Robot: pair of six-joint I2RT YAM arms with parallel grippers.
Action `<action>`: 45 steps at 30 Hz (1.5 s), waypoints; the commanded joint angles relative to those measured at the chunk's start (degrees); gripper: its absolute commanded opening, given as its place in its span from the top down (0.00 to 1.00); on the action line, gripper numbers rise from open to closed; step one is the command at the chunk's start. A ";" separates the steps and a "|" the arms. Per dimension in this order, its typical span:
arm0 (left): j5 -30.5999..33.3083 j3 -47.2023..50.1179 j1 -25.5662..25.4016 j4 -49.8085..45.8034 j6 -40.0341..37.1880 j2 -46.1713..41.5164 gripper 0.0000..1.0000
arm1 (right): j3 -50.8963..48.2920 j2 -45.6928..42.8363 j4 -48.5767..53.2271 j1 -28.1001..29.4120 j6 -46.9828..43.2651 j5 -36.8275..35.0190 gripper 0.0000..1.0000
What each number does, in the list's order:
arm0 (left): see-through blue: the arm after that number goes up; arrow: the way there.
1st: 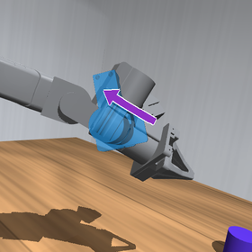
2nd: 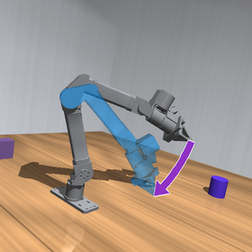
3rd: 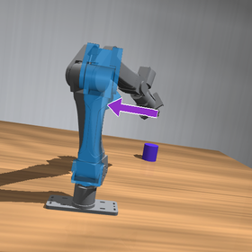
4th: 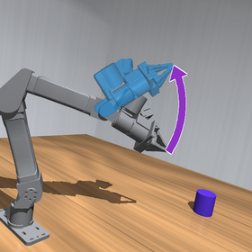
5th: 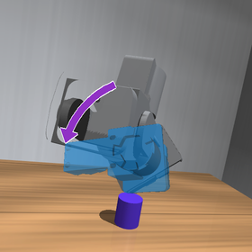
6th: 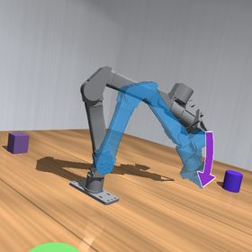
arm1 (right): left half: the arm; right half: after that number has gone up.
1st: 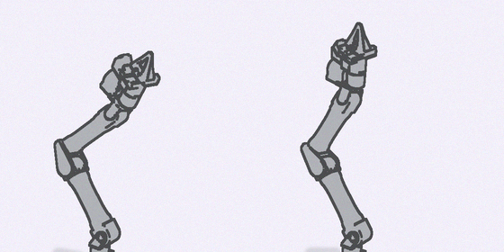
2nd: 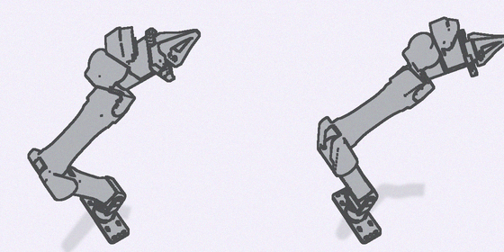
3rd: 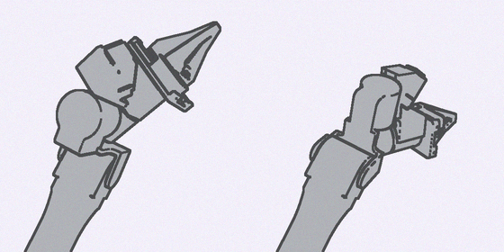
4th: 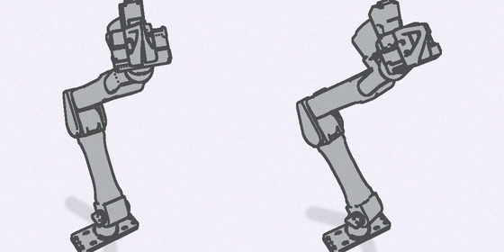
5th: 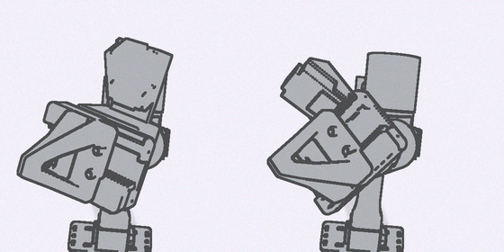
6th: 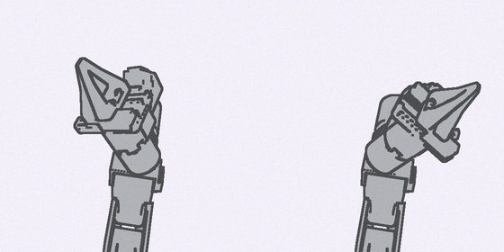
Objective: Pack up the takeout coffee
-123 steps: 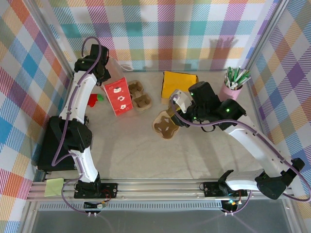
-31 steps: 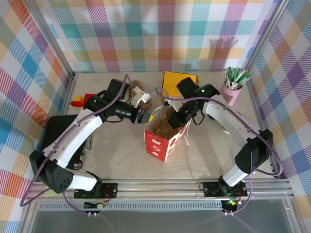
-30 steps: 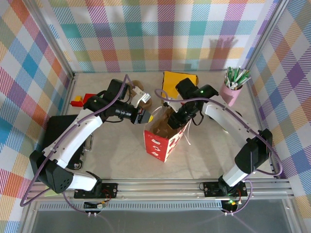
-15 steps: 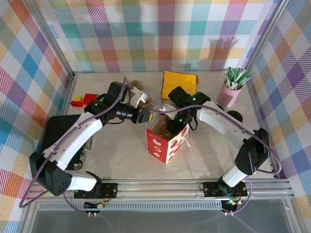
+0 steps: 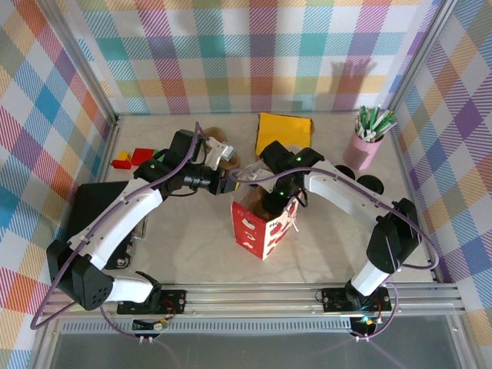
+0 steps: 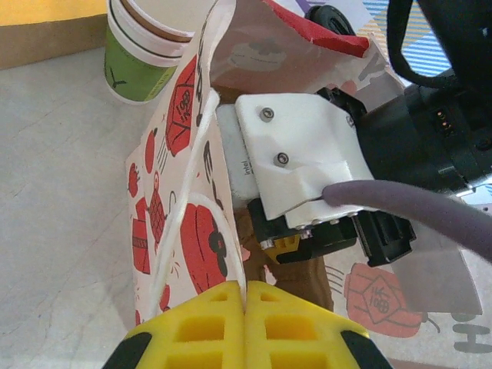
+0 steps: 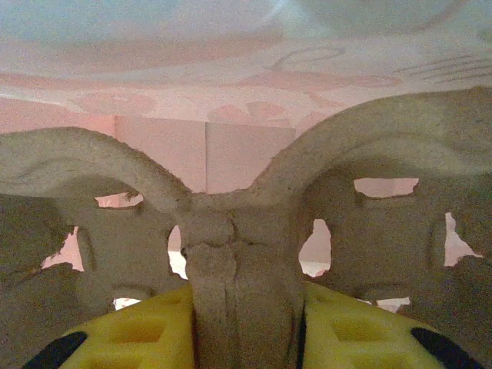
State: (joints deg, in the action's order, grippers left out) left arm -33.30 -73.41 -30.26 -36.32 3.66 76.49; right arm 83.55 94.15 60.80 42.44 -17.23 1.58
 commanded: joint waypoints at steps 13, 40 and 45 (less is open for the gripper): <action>0.65 1.66 -0.15 1.69 0.80 -1.78 1.00 | -1.89 3.16 1.05 1.75 0.45 -1.58 0.48; 18.66 1.38 -4.84 -2.16 16.22 -7.53 1.00 | 20.01 -13.65 6.08 2.12 34.59 0.78 0.30; 23.21 1.60 -5.95 -4.64 21.22 -11.00 1.00 | 15.02 -16.33 4.10 2.12 46.25 -4.26 0.29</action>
State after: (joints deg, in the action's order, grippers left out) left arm -14.24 -72.07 -35.59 -38.63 20.27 68.18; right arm 101.51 79.31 65.34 44.27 18.63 0.67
